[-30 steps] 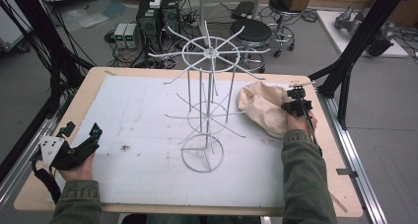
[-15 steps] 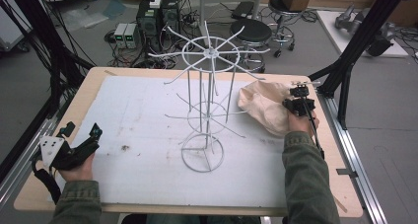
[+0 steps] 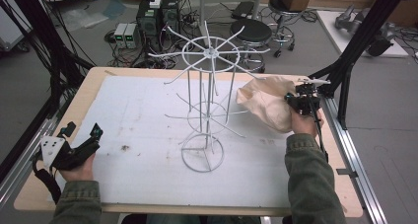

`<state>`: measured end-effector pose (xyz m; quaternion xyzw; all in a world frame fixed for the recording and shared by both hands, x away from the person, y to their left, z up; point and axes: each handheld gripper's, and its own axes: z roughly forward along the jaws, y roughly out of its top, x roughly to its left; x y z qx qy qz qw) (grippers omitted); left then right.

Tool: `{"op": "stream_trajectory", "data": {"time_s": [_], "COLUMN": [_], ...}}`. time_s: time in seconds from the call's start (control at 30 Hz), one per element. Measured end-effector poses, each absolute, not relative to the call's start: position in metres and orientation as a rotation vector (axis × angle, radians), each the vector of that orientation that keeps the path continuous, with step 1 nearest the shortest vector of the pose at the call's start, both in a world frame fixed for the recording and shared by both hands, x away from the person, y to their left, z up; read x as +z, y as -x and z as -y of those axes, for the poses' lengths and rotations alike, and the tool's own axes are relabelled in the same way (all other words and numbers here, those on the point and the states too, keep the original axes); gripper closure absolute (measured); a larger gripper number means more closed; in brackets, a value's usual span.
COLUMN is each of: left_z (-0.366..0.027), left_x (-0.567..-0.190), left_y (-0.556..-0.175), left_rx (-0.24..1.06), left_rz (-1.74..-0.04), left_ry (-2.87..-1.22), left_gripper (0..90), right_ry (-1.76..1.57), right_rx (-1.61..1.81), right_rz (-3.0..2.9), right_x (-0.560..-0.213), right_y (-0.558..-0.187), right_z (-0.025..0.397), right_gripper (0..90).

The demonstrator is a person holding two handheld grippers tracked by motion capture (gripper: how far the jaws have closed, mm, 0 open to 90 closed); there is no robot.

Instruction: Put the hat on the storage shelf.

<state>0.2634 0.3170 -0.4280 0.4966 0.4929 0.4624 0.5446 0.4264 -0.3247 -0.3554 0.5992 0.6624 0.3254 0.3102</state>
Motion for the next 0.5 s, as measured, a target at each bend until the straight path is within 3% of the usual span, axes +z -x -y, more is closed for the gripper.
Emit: {"op": "stream_trajectory", "data": {"time_s": [0.5], "left_z": [-0.316], "left_x": [-0.429], "left_y": [-0.265], "left_rx": [1.079], "left_rz": [-1.172], "left_ry": [-1.171], "left_gripper": [20.2], "right_ry": [-1.503], "right_rx": [1.089], "right_rz": [-1.615], "right_x": [-0.316], "right_y": [-0.389], "right_z": [0.328], "right_gripper": [80.4]}}
